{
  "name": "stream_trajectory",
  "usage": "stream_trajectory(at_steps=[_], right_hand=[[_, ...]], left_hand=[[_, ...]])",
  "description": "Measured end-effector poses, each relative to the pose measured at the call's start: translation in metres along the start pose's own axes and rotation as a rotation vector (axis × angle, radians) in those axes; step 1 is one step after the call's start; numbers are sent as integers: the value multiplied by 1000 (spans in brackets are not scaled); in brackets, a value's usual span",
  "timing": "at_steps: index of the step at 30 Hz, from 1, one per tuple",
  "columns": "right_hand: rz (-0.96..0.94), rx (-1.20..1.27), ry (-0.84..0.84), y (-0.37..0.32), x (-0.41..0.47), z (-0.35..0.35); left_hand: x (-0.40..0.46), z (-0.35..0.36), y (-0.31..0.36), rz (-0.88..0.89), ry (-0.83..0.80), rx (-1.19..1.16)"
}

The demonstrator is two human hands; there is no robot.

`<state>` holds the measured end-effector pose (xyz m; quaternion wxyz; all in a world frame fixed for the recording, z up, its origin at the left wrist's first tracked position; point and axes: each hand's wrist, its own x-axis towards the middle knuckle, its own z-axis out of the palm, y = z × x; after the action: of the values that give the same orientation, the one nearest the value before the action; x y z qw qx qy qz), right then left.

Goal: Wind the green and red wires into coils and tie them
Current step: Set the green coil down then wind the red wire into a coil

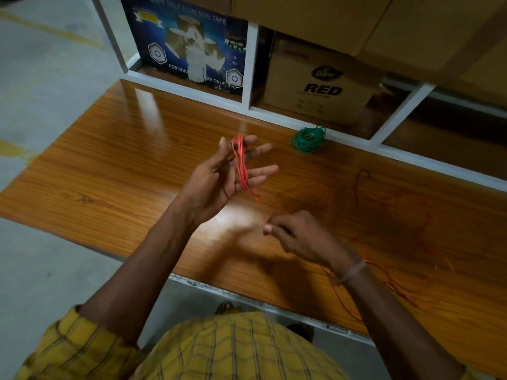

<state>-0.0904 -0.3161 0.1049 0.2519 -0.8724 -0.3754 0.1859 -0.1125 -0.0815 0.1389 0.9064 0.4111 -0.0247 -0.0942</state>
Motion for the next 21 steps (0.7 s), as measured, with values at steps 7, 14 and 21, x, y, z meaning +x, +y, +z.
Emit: stream_trajectory(at_steps=[7, 14, 21], right_hand=[[-166, 54, -126, -33, -13, -45], [-51, 292, 192, -20, 0, -117], [92, 287, 367, 7, 33, -76]], left_hand=[[9, -2, -22, -149, 181, 500], [-11, 5, -31, -201, -42, 665], [-17, 16, -20, -171, -214, 292]])
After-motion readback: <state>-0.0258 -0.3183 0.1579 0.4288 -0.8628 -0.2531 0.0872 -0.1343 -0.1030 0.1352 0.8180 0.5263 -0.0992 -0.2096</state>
